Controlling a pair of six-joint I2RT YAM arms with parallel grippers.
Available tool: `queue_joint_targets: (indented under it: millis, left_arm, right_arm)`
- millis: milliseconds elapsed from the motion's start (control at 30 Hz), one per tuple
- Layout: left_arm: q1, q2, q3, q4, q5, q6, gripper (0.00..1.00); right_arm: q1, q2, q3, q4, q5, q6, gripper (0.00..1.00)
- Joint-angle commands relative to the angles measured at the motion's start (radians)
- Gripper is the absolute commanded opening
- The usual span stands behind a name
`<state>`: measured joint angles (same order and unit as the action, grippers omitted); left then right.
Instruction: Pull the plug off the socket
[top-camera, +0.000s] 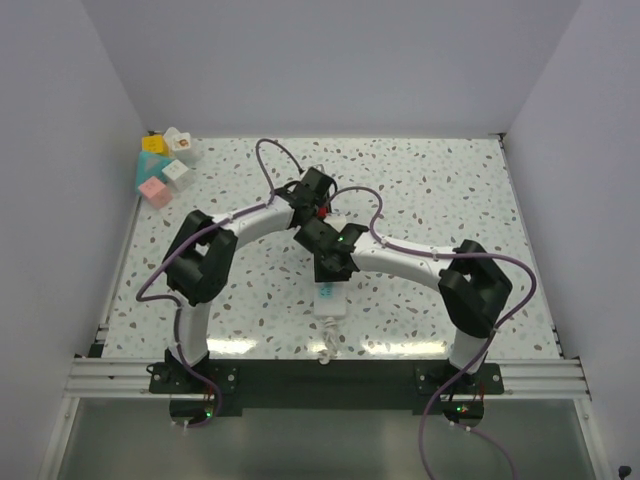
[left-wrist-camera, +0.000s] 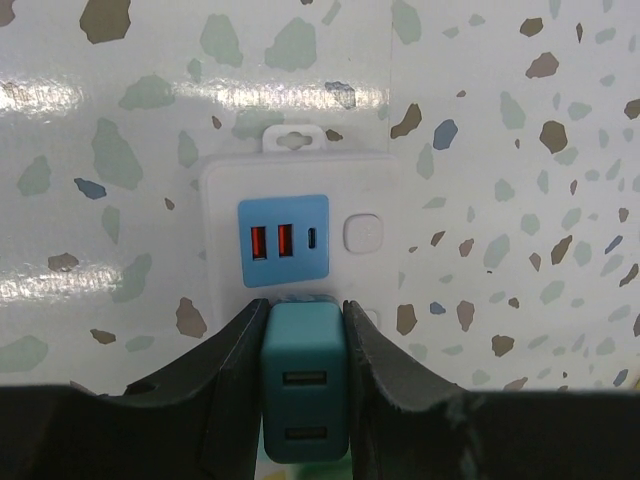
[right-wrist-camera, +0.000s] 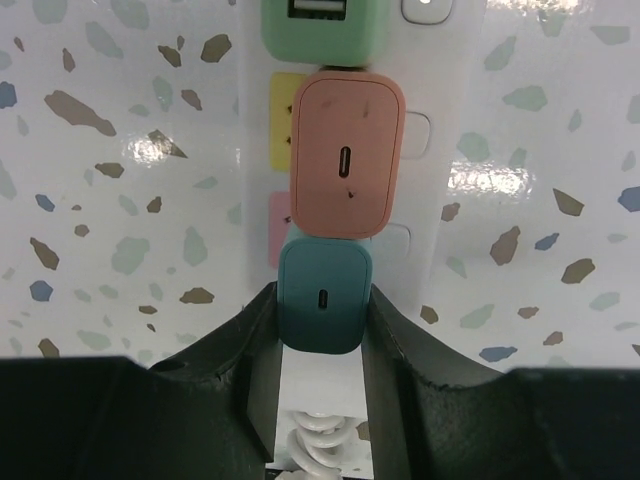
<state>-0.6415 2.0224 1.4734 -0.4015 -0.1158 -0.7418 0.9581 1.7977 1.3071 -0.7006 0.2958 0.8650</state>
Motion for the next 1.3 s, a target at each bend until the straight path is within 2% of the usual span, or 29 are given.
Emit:
queue_joint_targets:
  millis: [0, 267, 600, 733, 867, 967, 1067, 1167, 1200, 1267]
  left_arm:
    - [-0.014, 0.074, -0.100, -0.043, -0.062, -0.013, 0.00]
    - [-0.026, 0.127, -0.143, -0.045, -0.140, -0.007, 0.00]
    - [-0.038, 0.150, -0.144, -0.054, -0.163, -0.001, 0.00]
    - [-0.034, 0.078, -0.095, -0.066, -0.199, 0.024, 0.00]
    - [-0.003, -0.037, -0.030, -0.065, -0.174, 0.068, 0.01]
    - [0.045, -0.088, -0.022, -0.033, -0.092, 0.087, 0.08]
    - [0.094, -0.138, -0.073, 0.032, 0.004, 0.099, 0.20]
    - [0.135, -0.174, -0.130, 0.093, 0.090, 0.110, 0.38]
    - [0.149, -0.180, -0.145, 0.105, 0.108, 0.111, 0.49]
    - [0.160, -0.197, -0.151, 0.110, 0.111, 0.117, 0.57]
  right_arm:
    - [0.010, -0.125, 0.109, -0.030, -0.021, -0.083, 0.00]
    - [0.010, -0.213, 0.118, -0.125, -0.020, -0.185, 0.00]
    - [0.007, -0.225, 0.077, -0.070, -0.087, -0.241, 0.00]
    - [-0.005, -0.225, 0.006, -0.013, -0.066, -0.244, 0.00]
    - [-0.013, -0.176, -0.037, 0.052, -0.087, -0.241, 0.00]
    - [-0.016, -0.150, -0.061, 0.102, -0.101, -0.231, 0.00]
    - [-0.019, -0.127, -0.068, 0.121, -0.110, -0.224, 0.00]
    - [-0.022, -0.100, -0.072, 0.139, -0.115, -0.225, 0.00]
    - [-0.025, -0.084, -0.074, 0.145, -0.118, -0.227, 0.00]
    - [-0.025, -0.071, -0.074, 0.165, -0.138, -0.231, 0.00]
